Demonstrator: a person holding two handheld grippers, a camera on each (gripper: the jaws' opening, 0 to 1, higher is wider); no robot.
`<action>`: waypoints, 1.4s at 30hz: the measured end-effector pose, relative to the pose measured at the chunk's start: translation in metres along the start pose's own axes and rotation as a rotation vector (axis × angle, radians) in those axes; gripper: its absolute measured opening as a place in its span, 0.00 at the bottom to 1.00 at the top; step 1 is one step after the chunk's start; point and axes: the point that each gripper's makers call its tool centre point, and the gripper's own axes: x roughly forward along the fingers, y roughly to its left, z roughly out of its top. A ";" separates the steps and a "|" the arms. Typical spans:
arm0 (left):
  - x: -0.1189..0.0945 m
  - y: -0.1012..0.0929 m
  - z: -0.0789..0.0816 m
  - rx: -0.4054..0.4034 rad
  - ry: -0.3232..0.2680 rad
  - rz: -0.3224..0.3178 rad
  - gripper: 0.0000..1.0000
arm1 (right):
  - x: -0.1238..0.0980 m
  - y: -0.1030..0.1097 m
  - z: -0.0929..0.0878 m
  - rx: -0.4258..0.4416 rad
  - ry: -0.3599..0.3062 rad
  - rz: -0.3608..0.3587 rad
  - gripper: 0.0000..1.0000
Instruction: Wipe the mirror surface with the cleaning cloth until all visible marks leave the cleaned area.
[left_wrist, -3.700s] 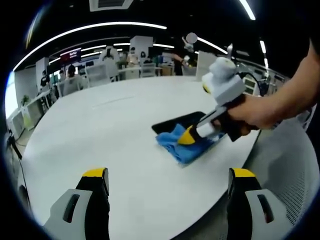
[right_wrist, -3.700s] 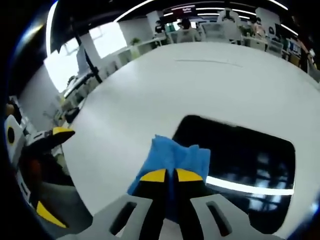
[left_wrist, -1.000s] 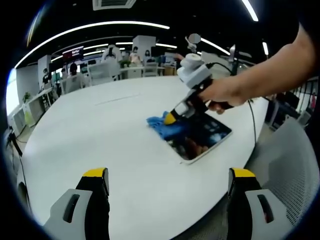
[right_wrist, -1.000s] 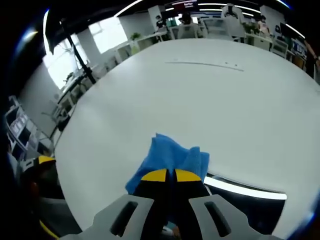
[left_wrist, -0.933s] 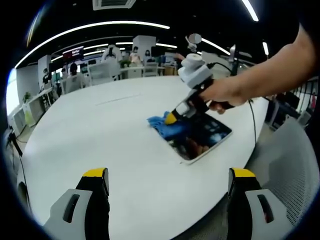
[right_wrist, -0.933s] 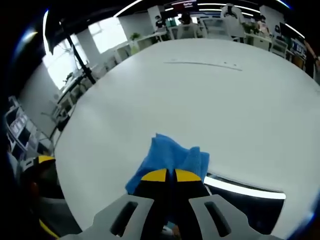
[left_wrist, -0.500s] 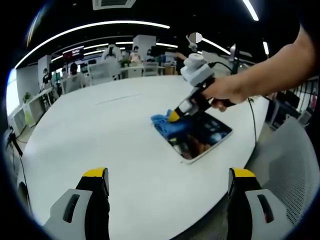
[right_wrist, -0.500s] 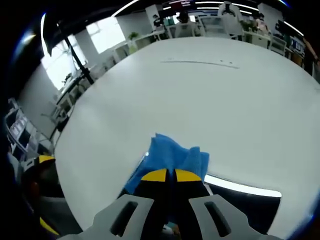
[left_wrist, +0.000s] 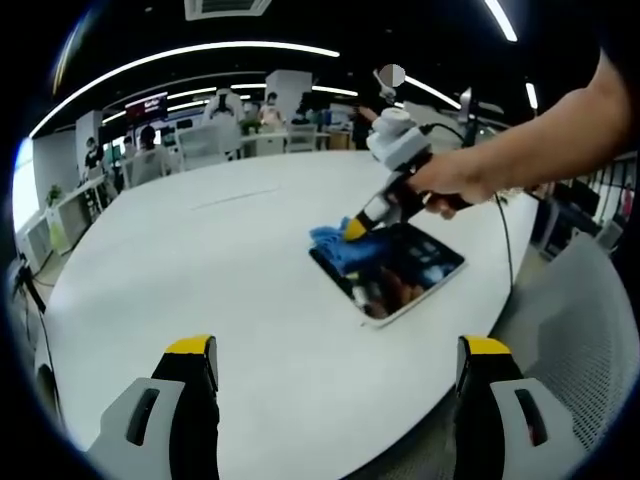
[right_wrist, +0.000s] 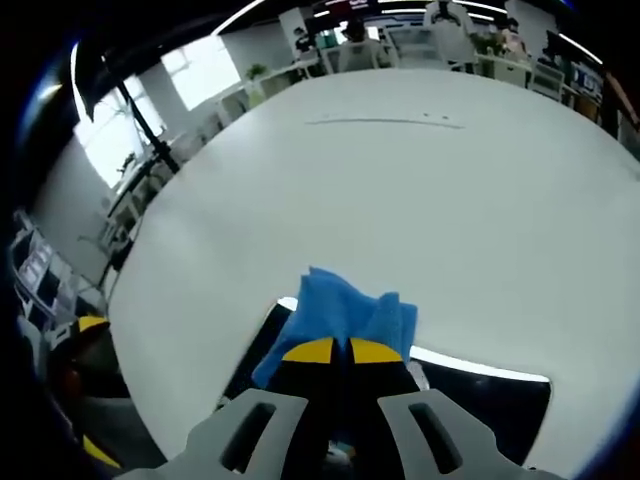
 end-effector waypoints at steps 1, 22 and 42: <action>0.000 0.000 0.000 0.000 0.000 0.000 0.99 | 0.000 0.000 0.000 0.000 0.000 0.001 0.00; 0.000 -0.001 -0.003 0.011 0.017 -0.004 0.99 | -0.007 0.004 -0.013 0.019 0.002 -0.004 0.00; 0.001 0.001 -0.011 0.005 0.045 0.000 0.99 | -0.014 0.011 -0.027 0.098 0.042 -0.029 0.00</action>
